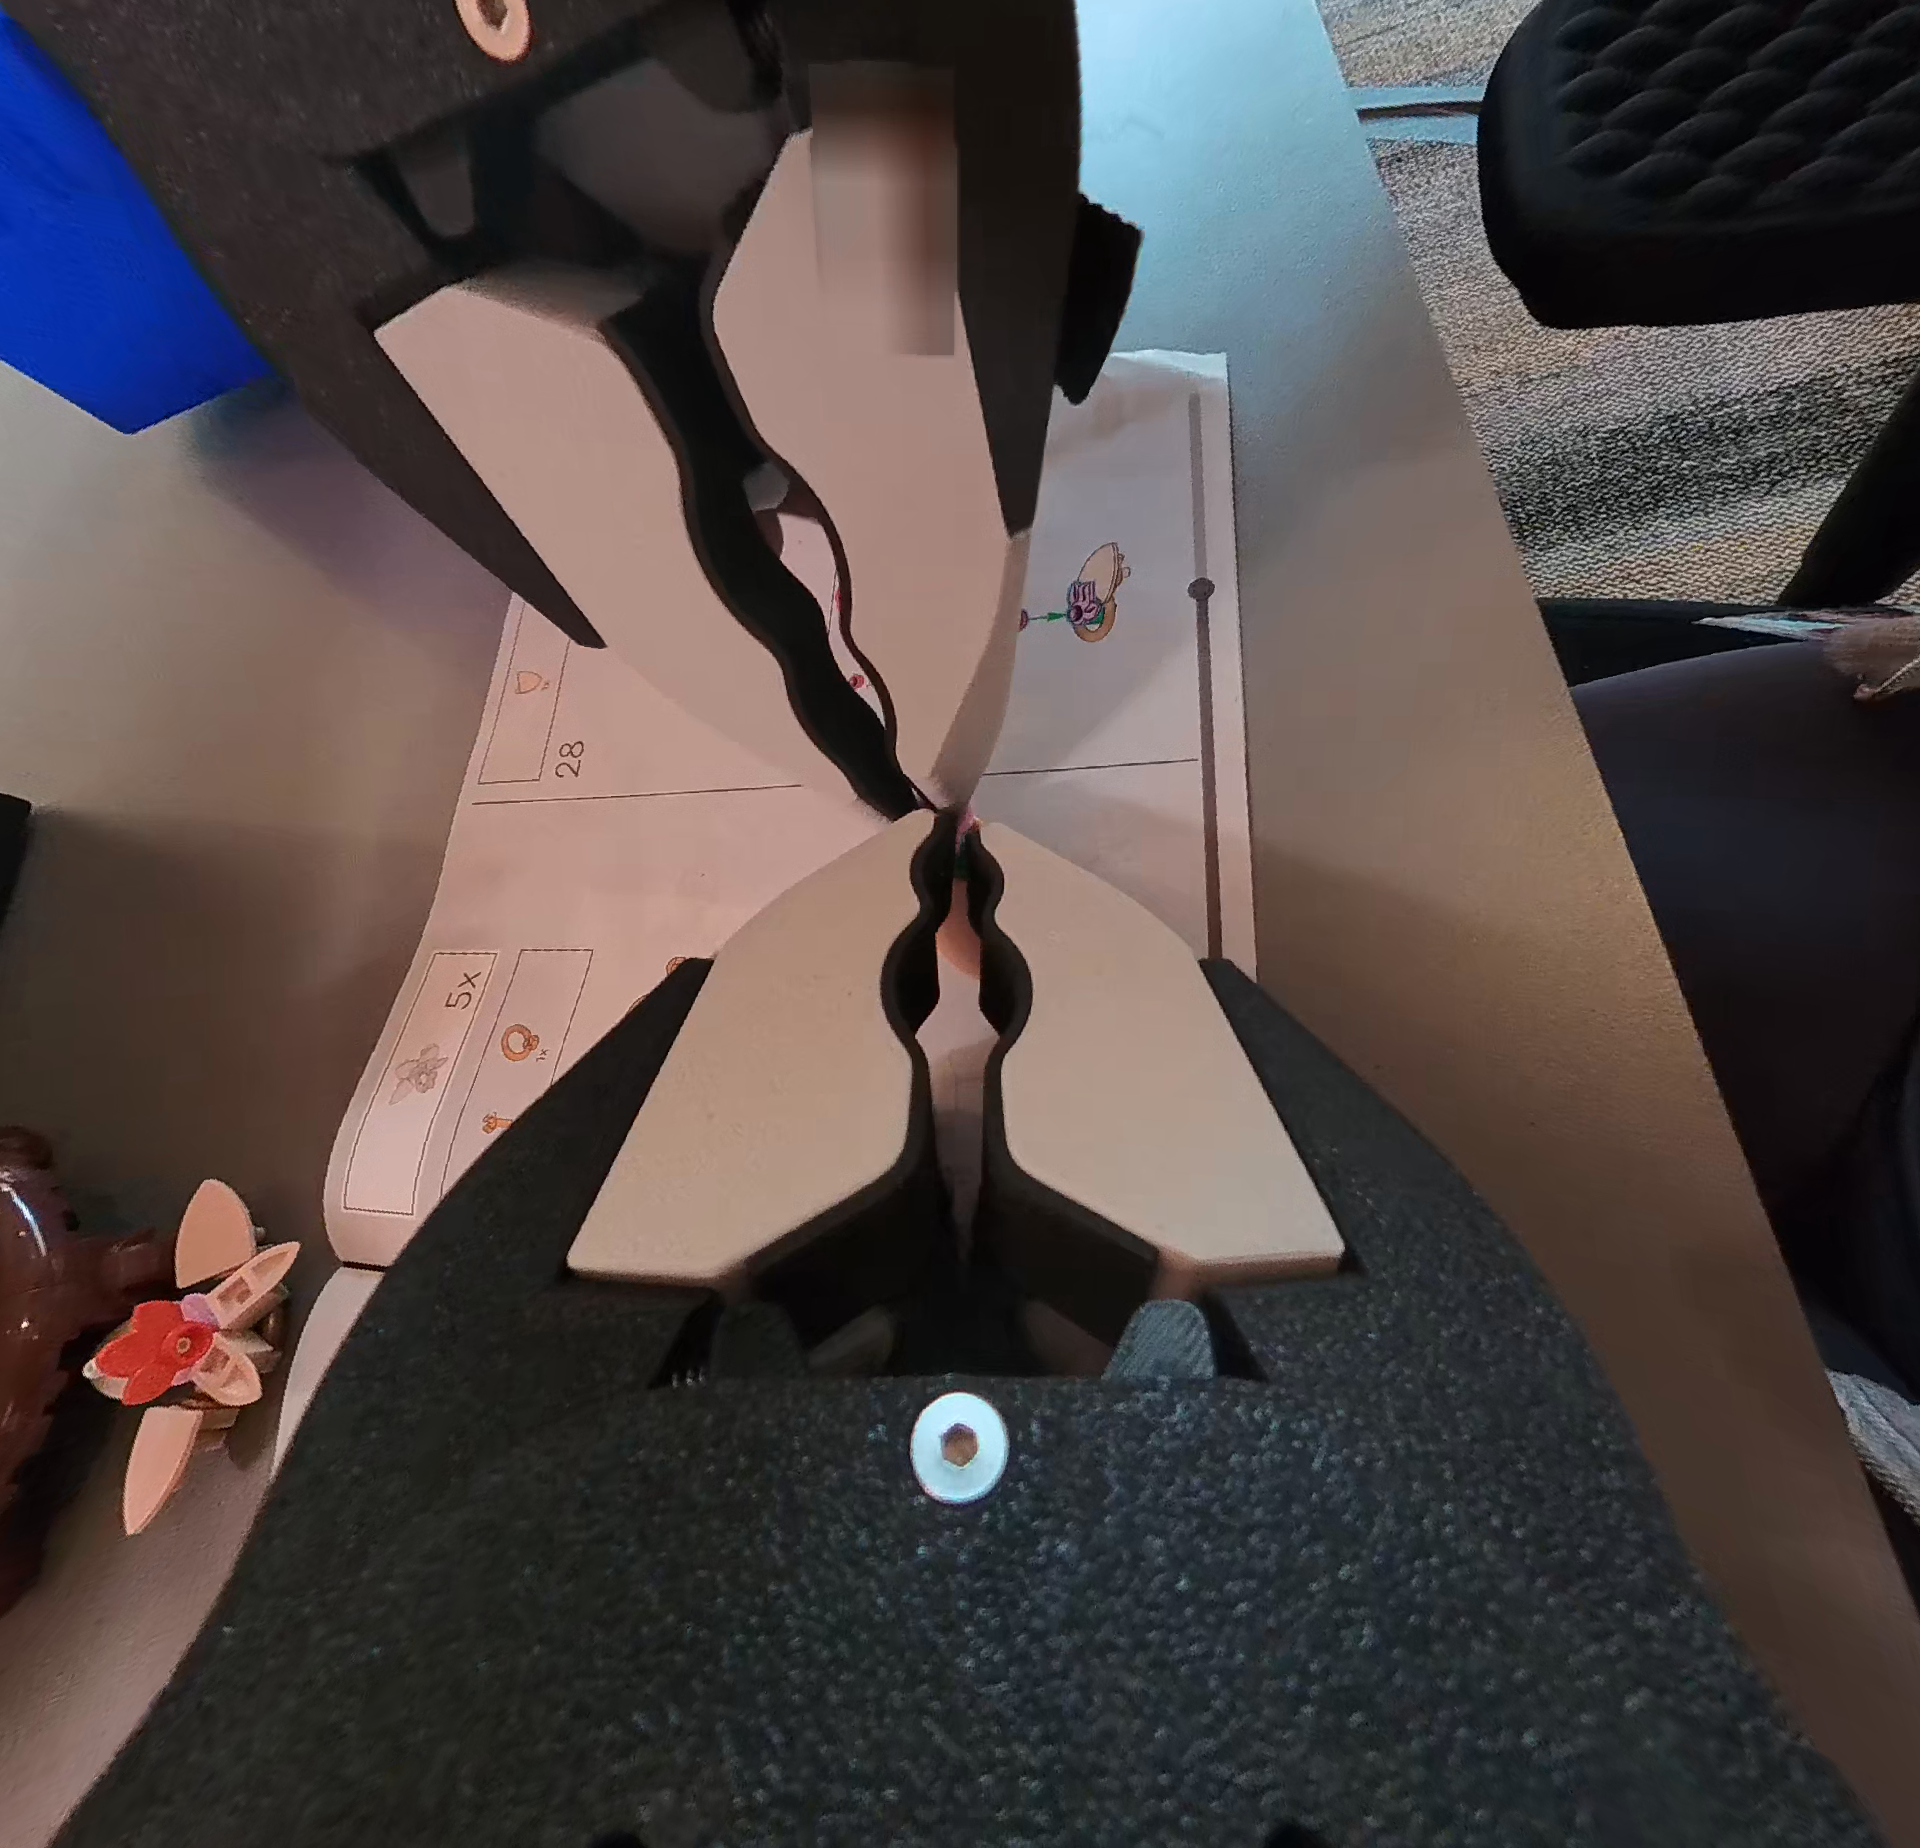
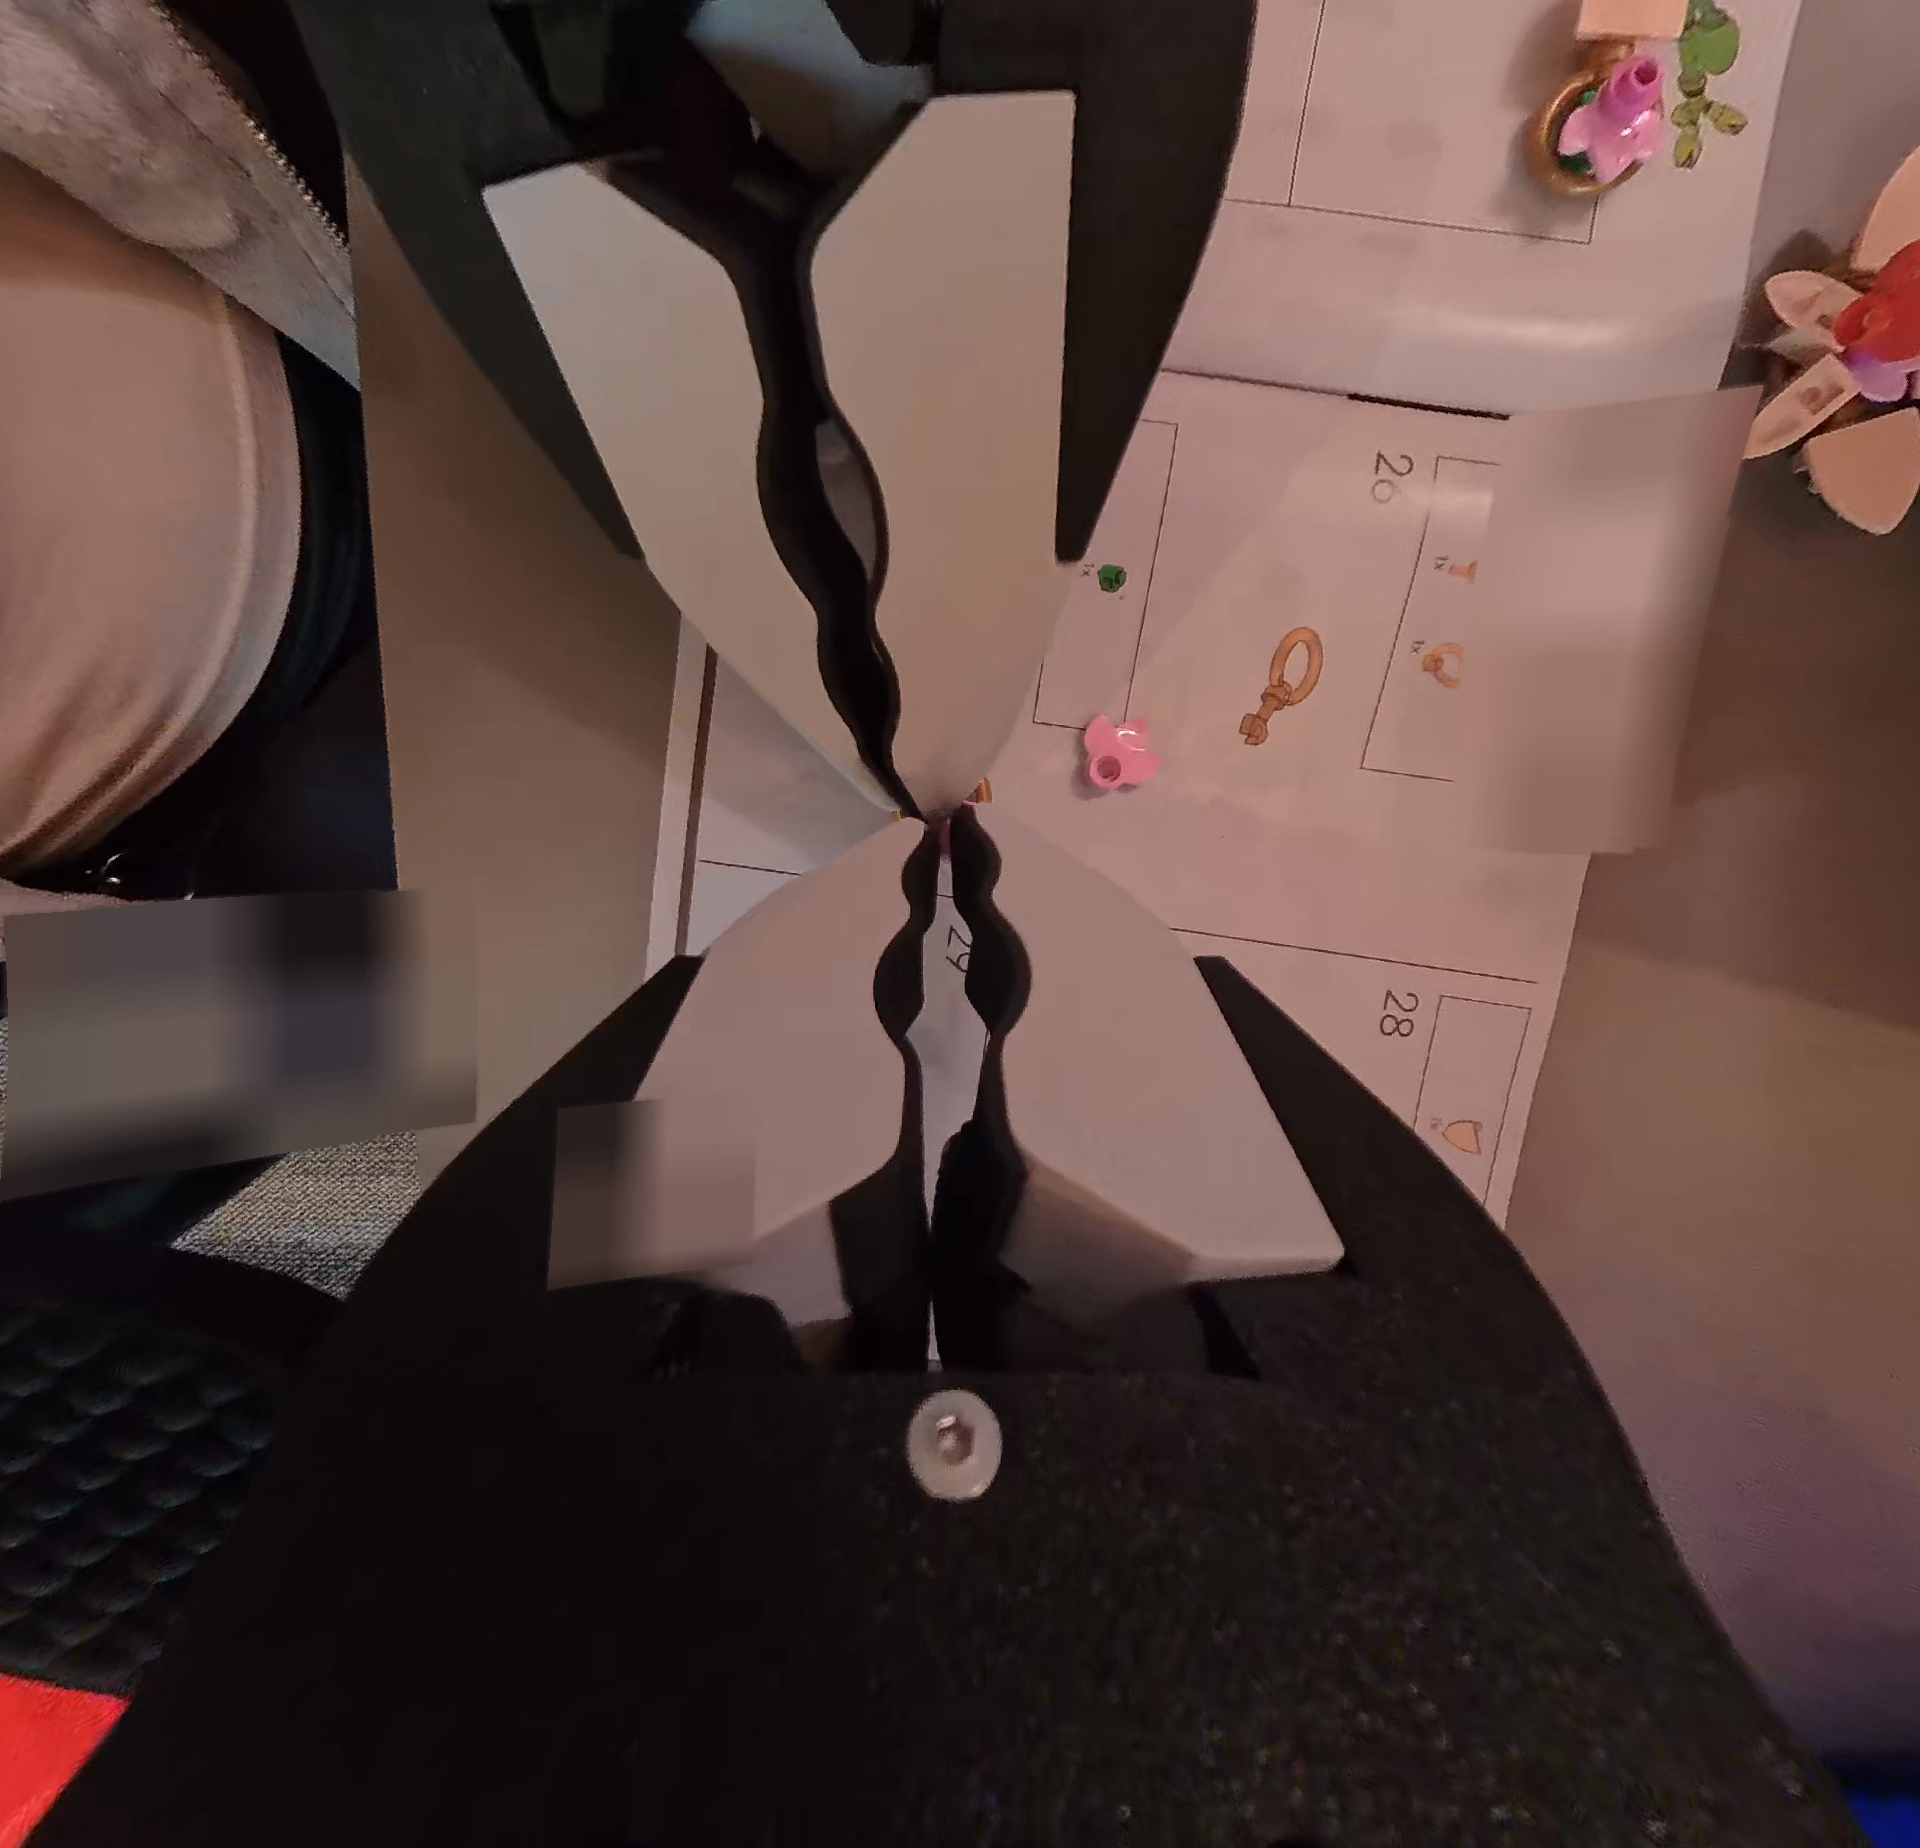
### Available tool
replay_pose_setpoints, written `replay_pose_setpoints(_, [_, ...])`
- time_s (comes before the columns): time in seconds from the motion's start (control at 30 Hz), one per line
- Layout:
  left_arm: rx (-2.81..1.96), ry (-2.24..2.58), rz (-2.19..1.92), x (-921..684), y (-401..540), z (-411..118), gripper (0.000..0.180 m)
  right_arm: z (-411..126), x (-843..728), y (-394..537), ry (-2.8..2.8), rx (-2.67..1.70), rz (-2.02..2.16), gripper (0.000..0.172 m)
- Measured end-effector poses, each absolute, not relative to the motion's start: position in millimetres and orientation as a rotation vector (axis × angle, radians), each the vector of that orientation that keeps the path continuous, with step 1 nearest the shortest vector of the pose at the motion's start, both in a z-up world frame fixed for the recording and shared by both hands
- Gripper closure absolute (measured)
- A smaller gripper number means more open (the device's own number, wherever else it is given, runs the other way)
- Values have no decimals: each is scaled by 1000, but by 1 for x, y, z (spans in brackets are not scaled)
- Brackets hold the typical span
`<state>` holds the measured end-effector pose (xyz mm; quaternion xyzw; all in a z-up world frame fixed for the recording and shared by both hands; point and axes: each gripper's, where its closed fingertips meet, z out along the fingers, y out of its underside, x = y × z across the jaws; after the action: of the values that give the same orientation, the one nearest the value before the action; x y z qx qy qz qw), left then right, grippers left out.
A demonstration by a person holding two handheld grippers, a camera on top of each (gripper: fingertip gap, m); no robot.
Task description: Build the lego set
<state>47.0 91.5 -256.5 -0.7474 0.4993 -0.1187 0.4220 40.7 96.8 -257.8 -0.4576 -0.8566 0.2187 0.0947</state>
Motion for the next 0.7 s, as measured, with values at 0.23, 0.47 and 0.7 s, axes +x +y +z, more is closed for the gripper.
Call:
replay_pose_setpoints(0.23, [-1868,1253,-294,47,91,-257,178,-258,42,95,-2538,-1419,560,171])
replay_pose_setpoints(0.47, [-1862,1258,-283,47,91,-257,177,-258,43,96,-2560,-1431,473,170])
replay_pose_setpoints(0.7, [-1862,1308,-373,53,81,-256,153,-257,42,97,-2539,-1439,536,170])
